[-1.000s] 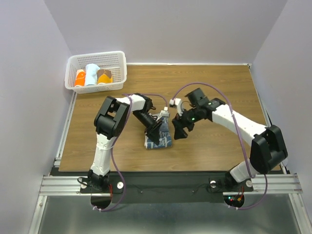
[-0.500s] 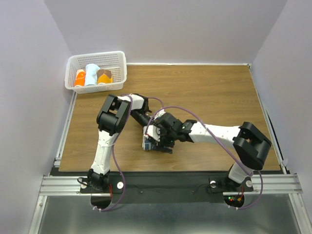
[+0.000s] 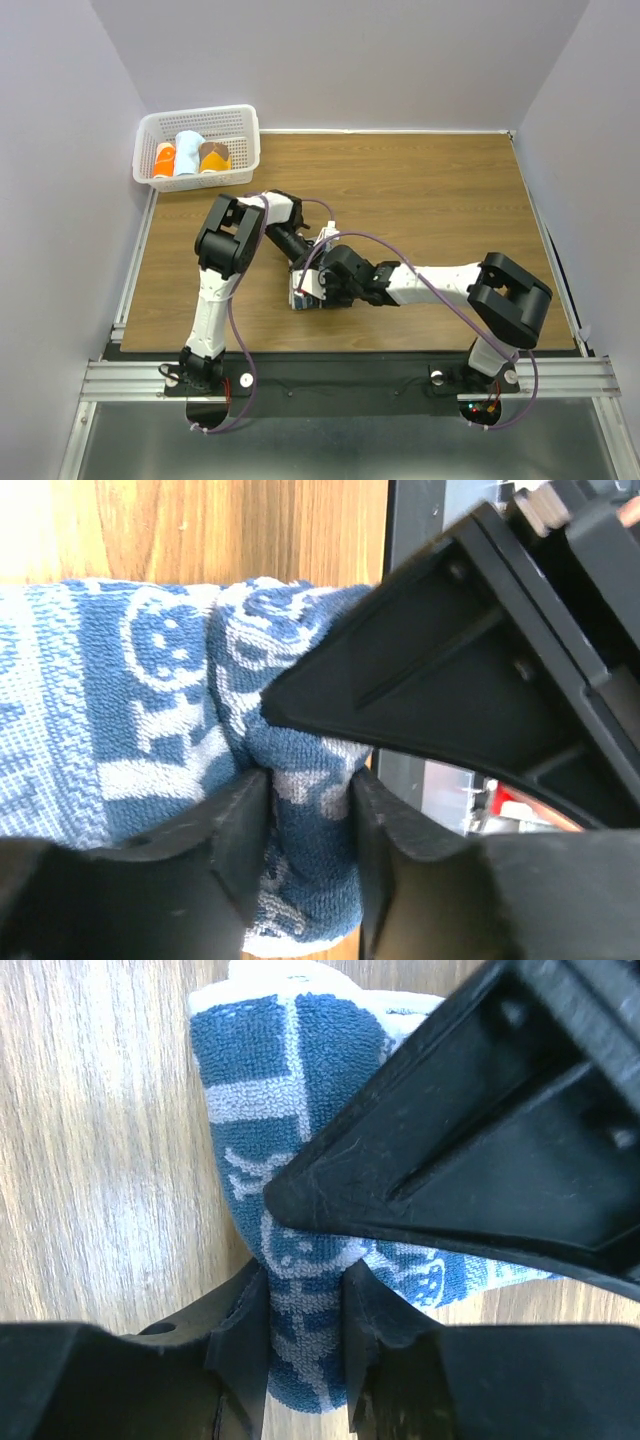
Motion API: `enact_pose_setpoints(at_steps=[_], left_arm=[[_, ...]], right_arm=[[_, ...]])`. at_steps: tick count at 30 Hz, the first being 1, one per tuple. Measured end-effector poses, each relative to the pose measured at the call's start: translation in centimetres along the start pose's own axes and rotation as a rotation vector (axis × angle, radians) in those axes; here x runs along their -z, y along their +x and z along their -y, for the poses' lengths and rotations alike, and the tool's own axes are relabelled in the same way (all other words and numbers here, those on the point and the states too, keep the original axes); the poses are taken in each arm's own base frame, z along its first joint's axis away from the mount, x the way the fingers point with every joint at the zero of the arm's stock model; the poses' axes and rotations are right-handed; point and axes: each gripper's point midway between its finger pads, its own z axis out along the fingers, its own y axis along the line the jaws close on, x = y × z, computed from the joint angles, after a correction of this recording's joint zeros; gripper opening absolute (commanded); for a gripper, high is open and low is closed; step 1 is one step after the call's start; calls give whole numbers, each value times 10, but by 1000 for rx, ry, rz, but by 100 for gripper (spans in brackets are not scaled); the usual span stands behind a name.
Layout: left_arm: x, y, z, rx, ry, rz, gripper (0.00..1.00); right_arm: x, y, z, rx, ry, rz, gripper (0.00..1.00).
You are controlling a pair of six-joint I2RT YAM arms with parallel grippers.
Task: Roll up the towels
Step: Roll the towel
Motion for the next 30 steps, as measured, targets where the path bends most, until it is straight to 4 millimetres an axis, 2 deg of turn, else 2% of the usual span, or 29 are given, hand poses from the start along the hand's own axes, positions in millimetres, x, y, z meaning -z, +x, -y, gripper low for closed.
enact_pose_setpoints(at_steps=[2,9,12,15,20,22,26,30], left_arm=[[3,-2,2,-25,-19,-3,74],[27,-2,0,-215,-186,-51,82],[53,-6,-8,-289,-292,-29,84],[91,-15,-19,-348,-419,44,85],[144,-23,-27,-377,-583,165,86],[159,-27,-28,-389,-633,206,91],[175,-30,-20,-438,-732,257,96],[180,-22,5,-533,-869,290,98]], right_arm=[[2,2,-2,1,2,9,1],[7,5,-7,-43,-41,3,1],[14,9,-16,-106,-97,-21,1],[21,9,-29,-171,-162,-48,1],[31,7,-51,-299,-299,-99,1],[33,6,-58,-362,-374,-105,1],[32,9,-49,-523,-495,-107,1],[29,12,-43,-688,-627,-110,1]])
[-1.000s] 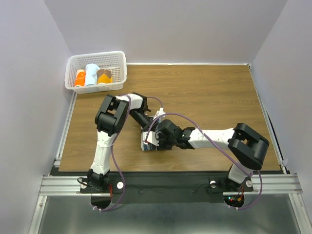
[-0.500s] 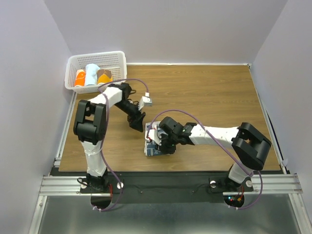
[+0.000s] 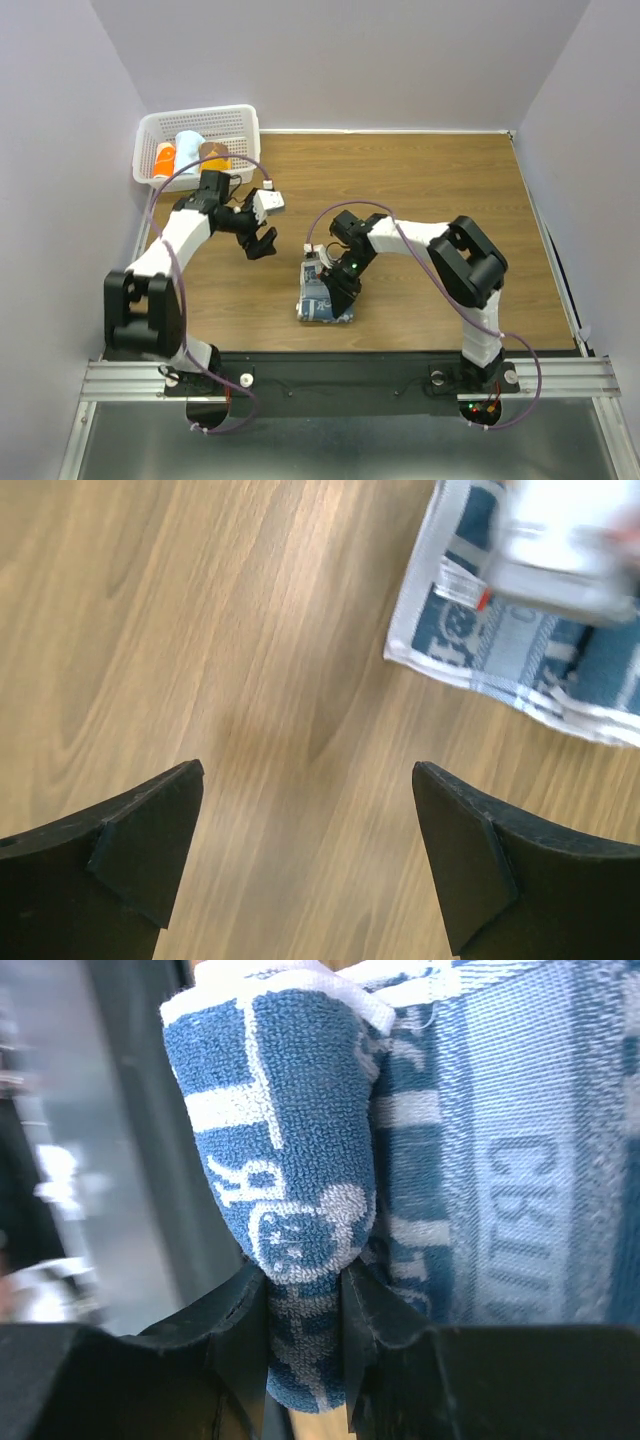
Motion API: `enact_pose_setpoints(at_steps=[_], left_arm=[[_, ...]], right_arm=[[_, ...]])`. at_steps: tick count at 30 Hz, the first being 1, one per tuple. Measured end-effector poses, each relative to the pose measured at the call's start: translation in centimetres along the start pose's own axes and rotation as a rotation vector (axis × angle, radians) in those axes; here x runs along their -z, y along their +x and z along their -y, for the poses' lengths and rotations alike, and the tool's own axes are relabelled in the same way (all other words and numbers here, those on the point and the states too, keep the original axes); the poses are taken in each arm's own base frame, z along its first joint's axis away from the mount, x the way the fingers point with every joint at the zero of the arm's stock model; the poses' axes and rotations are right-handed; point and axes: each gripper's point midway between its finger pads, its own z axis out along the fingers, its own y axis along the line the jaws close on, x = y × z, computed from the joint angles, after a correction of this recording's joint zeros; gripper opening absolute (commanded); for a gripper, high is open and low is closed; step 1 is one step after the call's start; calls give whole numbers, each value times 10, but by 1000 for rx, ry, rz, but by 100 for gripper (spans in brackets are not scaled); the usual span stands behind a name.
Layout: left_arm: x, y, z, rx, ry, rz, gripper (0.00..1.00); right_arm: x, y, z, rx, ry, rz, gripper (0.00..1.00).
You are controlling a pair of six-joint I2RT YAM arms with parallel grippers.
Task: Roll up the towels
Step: Roll the towel
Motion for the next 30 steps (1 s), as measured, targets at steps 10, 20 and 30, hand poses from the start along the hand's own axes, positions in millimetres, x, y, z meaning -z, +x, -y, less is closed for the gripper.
enact_pose_setpoints(at_steps=[10,20,30], left_arm=[[19,45,77,-357,-191,-46,99],[-38,26,180,-720,11,-9,85],[-91,29,186,-833,-49,-123,73]], right_arm=[[-3,-10,1,-293,-294,-8,3],[-4,-14,13,-504,-462,-6,15],[1,-19,16,-506,-485,-5,22]])
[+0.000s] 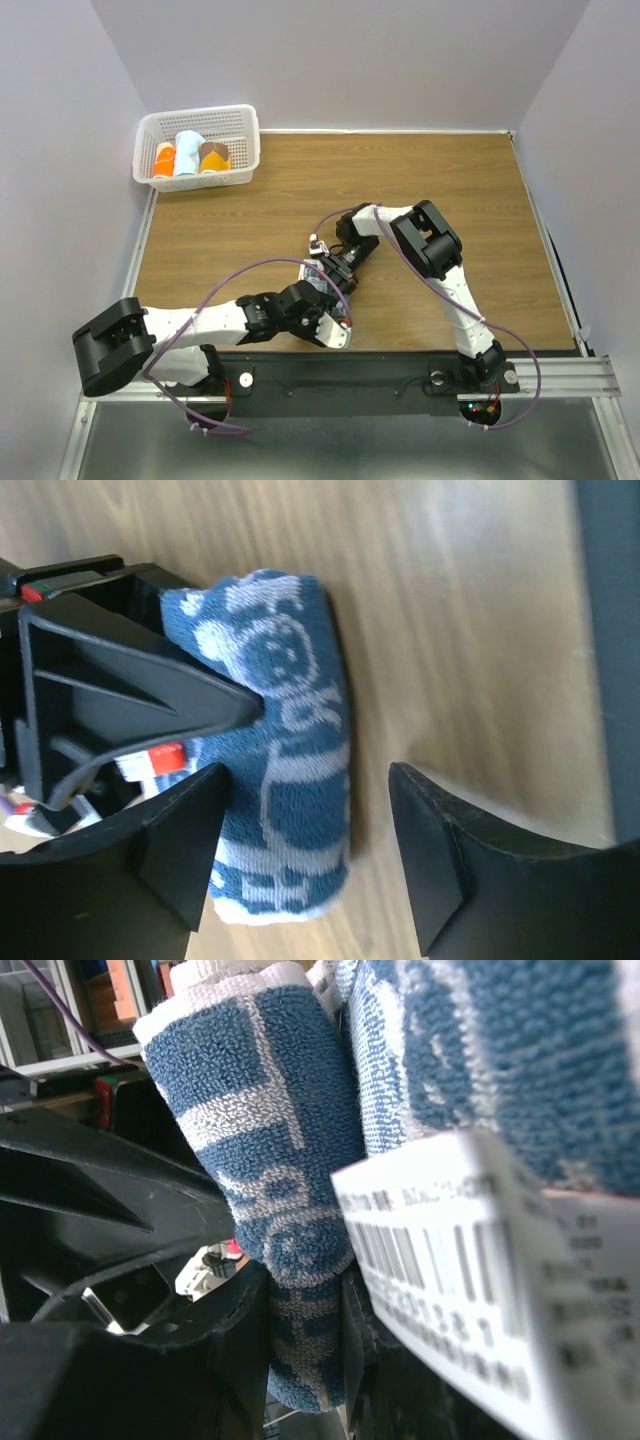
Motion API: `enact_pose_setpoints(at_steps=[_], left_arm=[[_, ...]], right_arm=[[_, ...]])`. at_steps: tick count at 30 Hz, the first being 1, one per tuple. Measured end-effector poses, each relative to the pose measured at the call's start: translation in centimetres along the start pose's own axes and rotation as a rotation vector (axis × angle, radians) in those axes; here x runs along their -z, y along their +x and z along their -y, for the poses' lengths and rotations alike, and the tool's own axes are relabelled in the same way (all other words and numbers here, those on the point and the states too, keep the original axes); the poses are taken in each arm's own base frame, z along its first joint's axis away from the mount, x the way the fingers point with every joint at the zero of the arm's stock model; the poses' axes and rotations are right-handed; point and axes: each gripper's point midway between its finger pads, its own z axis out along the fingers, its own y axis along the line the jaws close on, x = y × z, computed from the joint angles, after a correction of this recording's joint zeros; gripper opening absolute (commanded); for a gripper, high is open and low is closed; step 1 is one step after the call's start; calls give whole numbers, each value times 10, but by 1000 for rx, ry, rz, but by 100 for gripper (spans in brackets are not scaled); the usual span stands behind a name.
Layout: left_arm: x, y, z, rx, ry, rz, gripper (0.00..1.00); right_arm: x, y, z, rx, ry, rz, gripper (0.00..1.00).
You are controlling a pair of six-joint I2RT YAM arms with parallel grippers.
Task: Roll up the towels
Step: Roll the towel
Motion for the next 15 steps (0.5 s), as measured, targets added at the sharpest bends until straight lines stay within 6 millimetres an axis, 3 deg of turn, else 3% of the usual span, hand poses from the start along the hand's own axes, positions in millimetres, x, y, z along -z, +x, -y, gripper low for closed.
enact_pose_setpoints(at_steps=[10,12,15], left_arm=[[-16,9,-14,-20,-81,-71,29],[-17,10,-14,-16,-79,-70,20],[-16,9,-12,-9,-65,-68,10]], right_arm=[[1,0,1,5,0,2,25],[2,0,1,4,0,4,33],[3,0,1,6,2,4,54]])
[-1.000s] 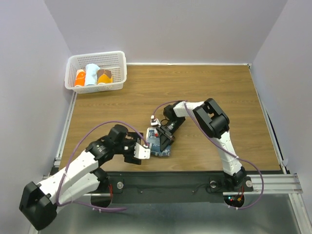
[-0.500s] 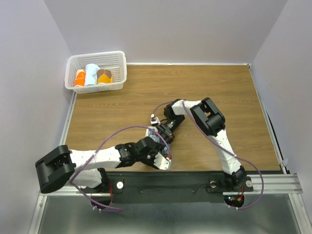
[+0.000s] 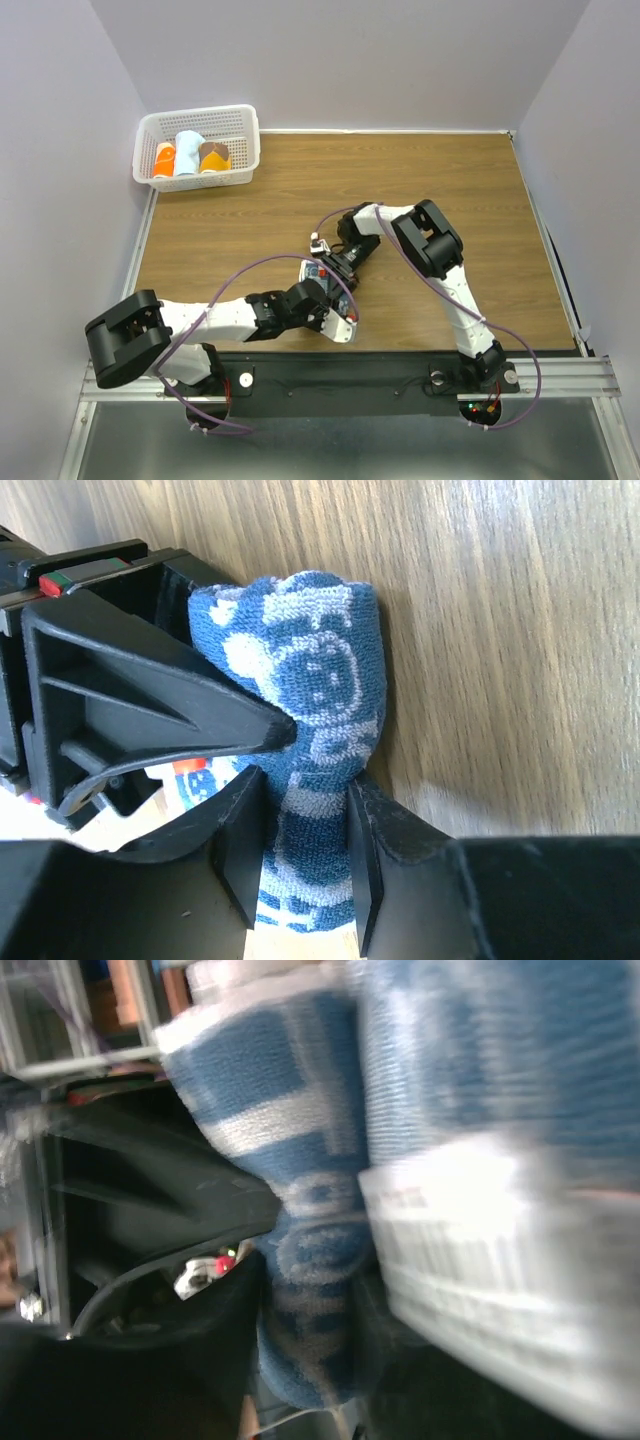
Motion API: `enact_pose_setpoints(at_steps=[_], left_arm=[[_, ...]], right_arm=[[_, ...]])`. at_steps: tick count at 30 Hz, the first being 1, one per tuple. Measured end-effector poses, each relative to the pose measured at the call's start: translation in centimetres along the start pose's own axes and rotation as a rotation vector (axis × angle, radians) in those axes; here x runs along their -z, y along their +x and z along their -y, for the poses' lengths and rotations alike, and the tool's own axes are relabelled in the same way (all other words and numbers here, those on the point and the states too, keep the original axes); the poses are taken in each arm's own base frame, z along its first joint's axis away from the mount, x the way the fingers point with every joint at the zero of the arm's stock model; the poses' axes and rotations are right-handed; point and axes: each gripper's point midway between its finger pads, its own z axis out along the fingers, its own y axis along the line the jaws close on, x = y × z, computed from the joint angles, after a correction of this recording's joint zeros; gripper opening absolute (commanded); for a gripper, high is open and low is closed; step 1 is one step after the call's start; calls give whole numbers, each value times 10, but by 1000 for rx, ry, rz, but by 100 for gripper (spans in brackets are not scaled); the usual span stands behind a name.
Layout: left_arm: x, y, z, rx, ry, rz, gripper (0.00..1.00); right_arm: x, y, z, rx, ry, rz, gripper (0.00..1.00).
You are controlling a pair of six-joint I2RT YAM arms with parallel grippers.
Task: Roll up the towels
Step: Roll the towel
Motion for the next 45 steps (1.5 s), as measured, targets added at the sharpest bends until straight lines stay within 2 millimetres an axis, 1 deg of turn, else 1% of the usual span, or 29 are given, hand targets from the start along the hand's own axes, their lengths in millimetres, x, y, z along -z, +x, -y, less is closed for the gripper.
enact_pose_setpoints(at_steps=[2,4,5,7,11,13,14,15,17,19,20,22,24,27,30,32,34,36,38,39,40,43,45], left_arm=[[1,-2,0,13,23,4,6],[2,-3,-3,42,45,9,3],[2,-3,-4,55,56,12,2],[3,1,-6,99,105,15,1],[3,4,-11,188,209,36,0],[2,6,-13,228,262,42,0],[2,5,-15,246,296,48,0],[0,5,-15,262,327,54,0],[-1,6,-18,315,393,77,0],[-2,8,-21,377,448,102,0],[-2,9,-23,402,467,113,0],[-5,9,-24,459,530,148,0],[-6,11,-28,532,610,174,0],[-12,12,-34,678,730,226,0],[-12,14,-39,799,810,256,0],[-14,16,-42,855,858,258,1],[-15,17,-44,898,897,255,1],[-15,17,-45,932,933,250,1],[-16,18,-45,948,955,245,1],[-16,18,-46,958,966,241,1],[-16,19,-46,966,973,238,2],[-17,20,-47,990,998,233,3],[-17,20,-48,1013,1018,230,4]], right_arm=[[3,-1,-3,13,-12,10,70],[11,-2,-13,13,-21,31,76],[16,-5,-15,17,-17,43,76],[38,-14,-16,22,10,94,78],[93,-31,-6,10,62,227,81],[122,-36,-8,13,89,300,81],[133,-36,-9,17,97,328,81],[149,-37,-15,34,114,369,81],[169,-37,-28,69,140,423,82],[184,-36,-40,116,166,467,82],[194,-32,-51,152,187,502,82],[205,-22,-67,199,230,548,82],[211,-13,-73,239,287,579,81],[208,3,-76,279,370,603,76],[202,14,-71,319,456,609,74],[198,16,-68,357,517,602,74],[189,16,-68,401,572,581,74],[177,12,-67,461,643,546,78],[153,3,-69,553,711,485,84],[146,0,-69,582,737,465,85],[130,-7,-70,642,765,432,88],[106,-18,-68,746,836,372,91],[94,-26,-61,811,899,338,92]])
